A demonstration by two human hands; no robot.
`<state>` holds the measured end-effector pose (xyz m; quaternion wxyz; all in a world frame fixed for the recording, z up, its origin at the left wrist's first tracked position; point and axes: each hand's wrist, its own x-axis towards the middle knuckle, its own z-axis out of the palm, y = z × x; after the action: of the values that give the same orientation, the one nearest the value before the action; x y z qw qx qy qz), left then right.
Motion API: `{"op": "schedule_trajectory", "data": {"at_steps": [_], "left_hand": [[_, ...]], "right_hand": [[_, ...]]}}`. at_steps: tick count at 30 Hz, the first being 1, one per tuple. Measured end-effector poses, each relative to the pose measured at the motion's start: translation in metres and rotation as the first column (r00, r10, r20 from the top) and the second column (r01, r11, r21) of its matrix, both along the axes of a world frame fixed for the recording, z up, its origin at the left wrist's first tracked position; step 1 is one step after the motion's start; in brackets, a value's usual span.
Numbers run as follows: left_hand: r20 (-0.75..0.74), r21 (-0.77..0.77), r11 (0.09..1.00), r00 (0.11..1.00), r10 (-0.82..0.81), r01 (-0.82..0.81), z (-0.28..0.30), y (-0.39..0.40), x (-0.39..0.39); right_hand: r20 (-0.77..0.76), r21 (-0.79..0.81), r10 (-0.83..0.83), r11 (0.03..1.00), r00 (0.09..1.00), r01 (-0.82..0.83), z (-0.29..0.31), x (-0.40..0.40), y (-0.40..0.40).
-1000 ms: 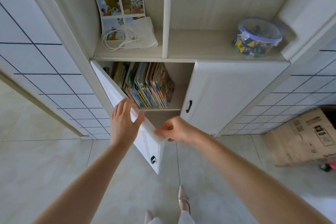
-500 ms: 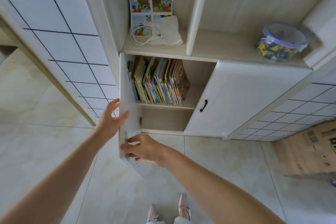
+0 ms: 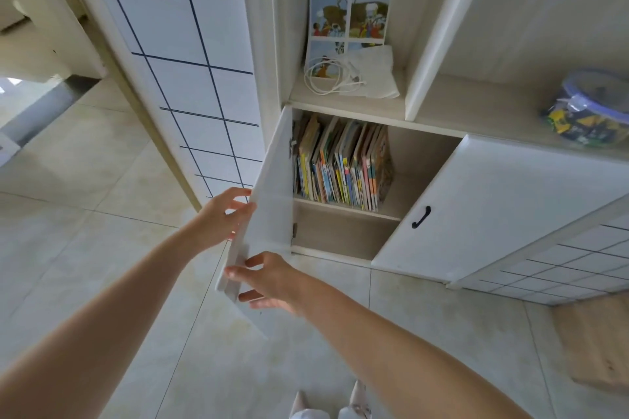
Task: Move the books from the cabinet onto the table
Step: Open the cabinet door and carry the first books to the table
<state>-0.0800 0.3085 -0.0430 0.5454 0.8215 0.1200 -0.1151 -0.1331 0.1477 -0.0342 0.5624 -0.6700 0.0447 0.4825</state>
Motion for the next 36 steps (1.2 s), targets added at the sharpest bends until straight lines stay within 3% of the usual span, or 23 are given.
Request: {"op": "schedule_trajectory", "data": {"at_steps": [7, 12, 18, 23, 30, 36], "left_hand": [[-0.080, 0.005, 1.000, 0.996, -0.023, 0.023, 0.007, 0.012, 0.008], [0.065, 0.272, 0.962, 0.998, -0.004, -0.014, 0.008, 0.013, 0.024], [0.089, 0.400, 0.916, 0.996, -0.009, -0.028, 0.010, 0.025, 0.040], [0.241, 0.516, 0.850, 0.970, -0.024, -0.107, 0.017, 0.026, 0.058], [0.434, 0.562, 0.807, 0.895, -0.099, -0.183, 0.043, -0.037, 0.090], [0.314, 0.535, 0.841, 0.944, -0.106, -0.084, 0.007, -0.123, 0.131]], "right_hand": [[-0.012, 0.001, 0.067, 0.998, 0.998, -0.067, 0.001, 0.009, 0.005], [0.003, -0.047, 0.055, 0.997, 0.998, -0.055, 0.001, 0.031, -0.027], [0.019, -0.182, -0.053, 0.982, 0.998, 0.055, -0.002, 0.074, -0.099], [0.041, -0.237, -0.159, 0.958, 0.986, 0.165, -0.006, 0.111, -0.155], [0.100, -0.302, -0.202, 0.927, 0.974, 0.224, -0.008, 0.171, -0.199], [0.136, -0.354, -0.119, 0.922, 0.984, 0.160, -0.013, 0.235, -0.234]]}}
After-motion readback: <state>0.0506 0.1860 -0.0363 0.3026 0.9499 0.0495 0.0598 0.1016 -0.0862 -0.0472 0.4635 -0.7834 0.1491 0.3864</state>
